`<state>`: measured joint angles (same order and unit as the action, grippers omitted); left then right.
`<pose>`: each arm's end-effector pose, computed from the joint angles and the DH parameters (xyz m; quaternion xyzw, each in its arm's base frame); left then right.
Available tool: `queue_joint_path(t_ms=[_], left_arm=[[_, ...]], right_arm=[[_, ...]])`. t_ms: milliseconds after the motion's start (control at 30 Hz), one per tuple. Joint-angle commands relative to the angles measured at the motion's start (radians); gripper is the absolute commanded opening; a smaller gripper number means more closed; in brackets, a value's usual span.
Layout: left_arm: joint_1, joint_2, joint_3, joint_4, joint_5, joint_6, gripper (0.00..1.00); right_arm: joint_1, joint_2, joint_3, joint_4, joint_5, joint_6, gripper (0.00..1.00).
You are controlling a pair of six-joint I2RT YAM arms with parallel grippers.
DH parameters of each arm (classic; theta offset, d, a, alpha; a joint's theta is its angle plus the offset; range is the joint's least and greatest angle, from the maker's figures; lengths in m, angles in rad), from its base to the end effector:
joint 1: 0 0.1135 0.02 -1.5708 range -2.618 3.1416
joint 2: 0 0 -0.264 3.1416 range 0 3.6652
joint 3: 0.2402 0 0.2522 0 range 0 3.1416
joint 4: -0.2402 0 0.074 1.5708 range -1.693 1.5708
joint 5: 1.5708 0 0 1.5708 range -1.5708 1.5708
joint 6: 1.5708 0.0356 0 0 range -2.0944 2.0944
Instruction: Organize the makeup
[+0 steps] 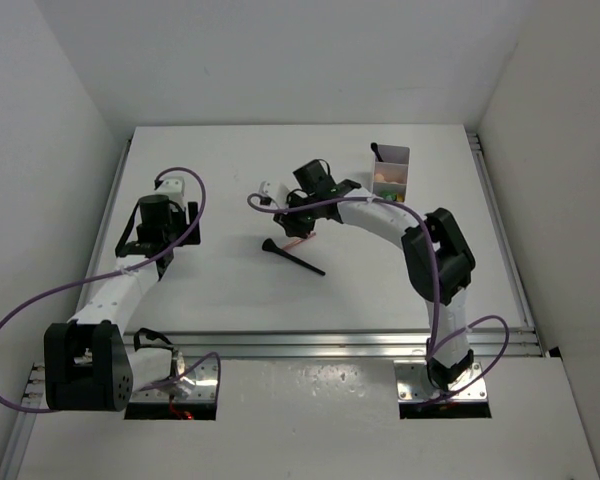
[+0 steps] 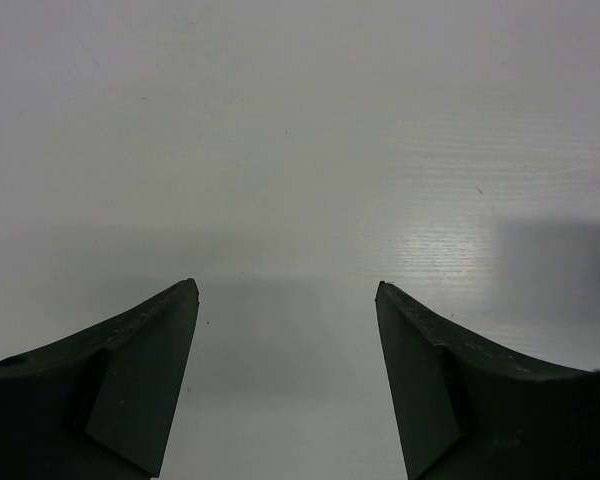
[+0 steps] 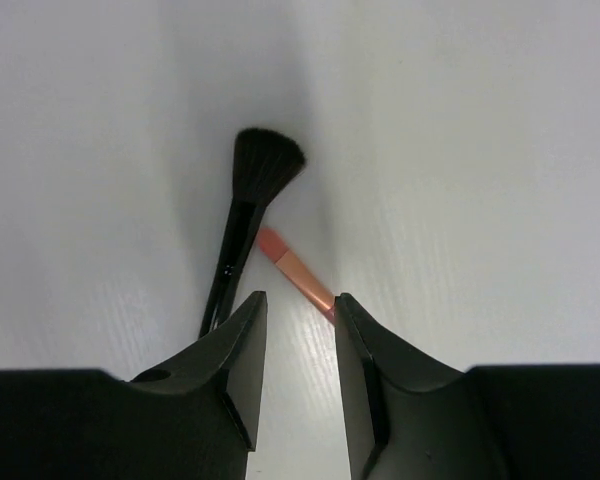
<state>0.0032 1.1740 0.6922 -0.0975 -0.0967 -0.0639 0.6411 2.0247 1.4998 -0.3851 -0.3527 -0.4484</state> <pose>0.2544 0.0042 0.2367 -0.0524 0.8773 0.0281 0.4762 0.3483 0.2752 0.1951 -0.5312 0.7670 0.1959 0.3019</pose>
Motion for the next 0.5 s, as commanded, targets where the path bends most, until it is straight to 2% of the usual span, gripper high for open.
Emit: queue_joint_path(t_ms=[0,200,467], left_arm=[[0.009,-0.014,0.006,0.015,0.006,-0.004,0.77],[0.02,-0.014,0.006,0.005,-0.012,0.006,0.77],[0.029,-0.005,0.015,0.005,-0.001,0.006,0.77]], right_arm=[[-0.001,0.034,0.054,-0.003,0.001,-0.068,0.35],[-0.008,0.098,0.074,-0.07,0.035,-0.18,0.44],[-0.011,0.161,0.079,-0.077,0.017,-0.196,0.51]])
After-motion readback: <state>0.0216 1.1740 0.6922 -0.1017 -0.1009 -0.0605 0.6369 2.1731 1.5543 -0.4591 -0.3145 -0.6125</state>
